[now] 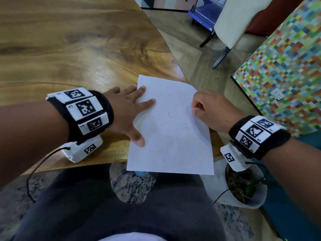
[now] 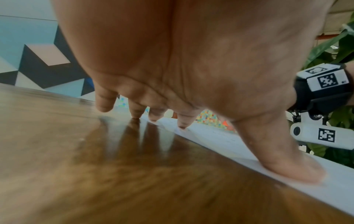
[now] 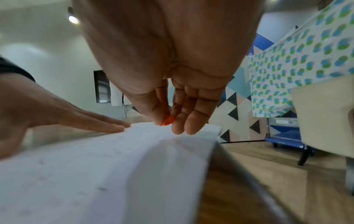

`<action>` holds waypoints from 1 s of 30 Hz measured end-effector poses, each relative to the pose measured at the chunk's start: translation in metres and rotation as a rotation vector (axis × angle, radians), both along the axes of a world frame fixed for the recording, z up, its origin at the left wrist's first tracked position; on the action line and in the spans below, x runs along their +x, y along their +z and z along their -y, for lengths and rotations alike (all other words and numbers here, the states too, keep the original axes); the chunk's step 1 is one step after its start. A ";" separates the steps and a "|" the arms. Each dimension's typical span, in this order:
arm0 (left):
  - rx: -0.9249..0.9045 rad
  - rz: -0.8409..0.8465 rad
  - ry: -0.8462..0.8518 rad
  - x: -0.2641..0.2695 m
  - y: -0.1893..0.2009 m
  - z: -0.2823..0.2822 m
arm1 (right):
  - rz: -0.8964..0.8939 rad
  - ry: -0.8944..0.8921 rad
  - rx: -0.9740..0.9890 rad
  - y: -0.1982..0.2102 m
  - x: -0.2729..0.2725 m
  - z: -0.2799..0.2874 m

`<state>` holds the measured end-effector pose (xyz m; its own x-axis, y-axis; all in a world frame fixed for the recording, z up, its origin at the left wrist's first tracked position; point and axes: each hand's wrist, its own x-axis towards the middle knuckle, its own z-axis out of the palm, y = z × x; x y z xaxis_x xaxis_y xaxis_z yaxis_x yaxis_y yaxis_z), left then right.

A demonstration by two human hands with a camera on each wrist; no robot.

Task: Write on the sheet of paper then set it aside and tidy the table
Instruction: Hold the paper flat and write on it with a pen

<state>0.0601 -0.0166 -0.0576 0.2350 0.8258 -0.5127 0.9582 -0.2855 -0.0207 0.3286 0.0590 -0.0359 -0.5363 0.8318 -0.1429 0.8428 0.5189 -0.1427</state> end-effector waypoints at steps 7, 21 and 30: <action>0.030 0.046 0.030 0.029 -0.003 -0.005 | -0.107 0.153 -0.061 -0.003 -0.036 0.019; 0.011 0.010 0.010 0.019 -0.002 -0.008 | 0.038 0.294 -0.071 -0.006 -0.054 0.037; 0.011 0.009 0.043 0.018 -0.002 -0.007 | 0.060 0.193 0.013 -0.006 -0.061 0.015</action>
<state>0.0782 -0.0092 -0.0591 0.2042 0.8406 -0.5017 0.9696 -0.2442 -0.0146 0.2681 0.0441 -0.0420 -0.6767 0.7164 -0.1697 0.7345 0.6730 -0.0874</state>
